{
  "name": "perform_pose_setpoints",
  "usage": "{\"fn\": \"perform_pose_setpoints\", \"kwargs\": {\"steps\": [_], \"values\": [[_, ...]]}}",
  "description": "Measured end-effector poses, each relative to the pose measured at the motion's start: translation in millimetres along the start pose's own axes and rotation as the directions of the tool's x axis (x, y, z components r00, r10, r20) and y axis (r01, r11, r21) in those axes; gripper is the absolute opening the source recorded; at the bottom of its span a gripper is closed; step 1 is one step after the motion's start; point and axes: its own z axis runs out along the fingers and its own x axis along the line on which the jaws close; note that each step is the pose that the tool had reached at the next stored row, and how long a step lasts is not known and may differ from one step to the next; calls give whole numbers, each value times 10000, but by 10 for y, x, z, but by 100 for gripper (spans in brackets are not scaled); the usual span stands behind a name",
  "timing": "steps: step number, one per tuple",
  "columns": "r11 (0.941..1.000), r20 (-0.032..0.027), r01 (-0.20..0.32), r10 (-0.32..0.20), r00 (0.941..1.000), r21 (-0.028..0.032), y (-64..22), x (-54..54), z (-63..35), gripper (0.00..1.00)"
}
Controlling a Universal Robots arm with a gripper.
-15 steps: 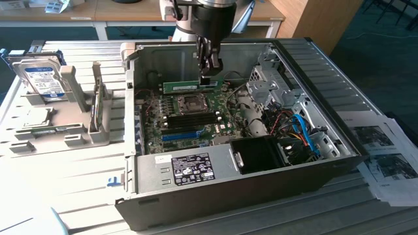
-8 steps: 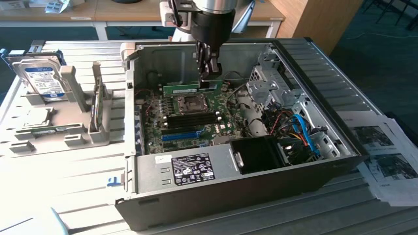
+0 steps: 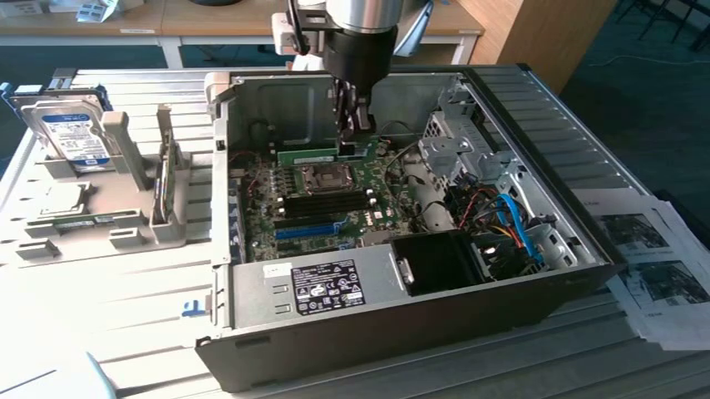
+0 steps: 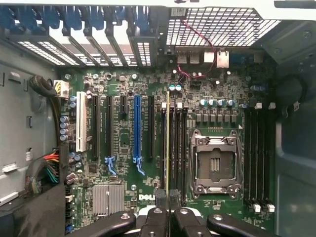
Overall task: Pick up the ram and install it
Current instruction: 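Insert the ram into the slot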
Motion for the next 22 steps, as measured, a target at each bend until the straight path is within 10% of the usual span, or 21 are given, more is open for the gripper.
{"fn": "perform_pose_setpoints", "kwargs": {"steps": [22], "values": [[10000, 1, 0, 0, 10000, 0, -2, 0, 250, 12]]}}
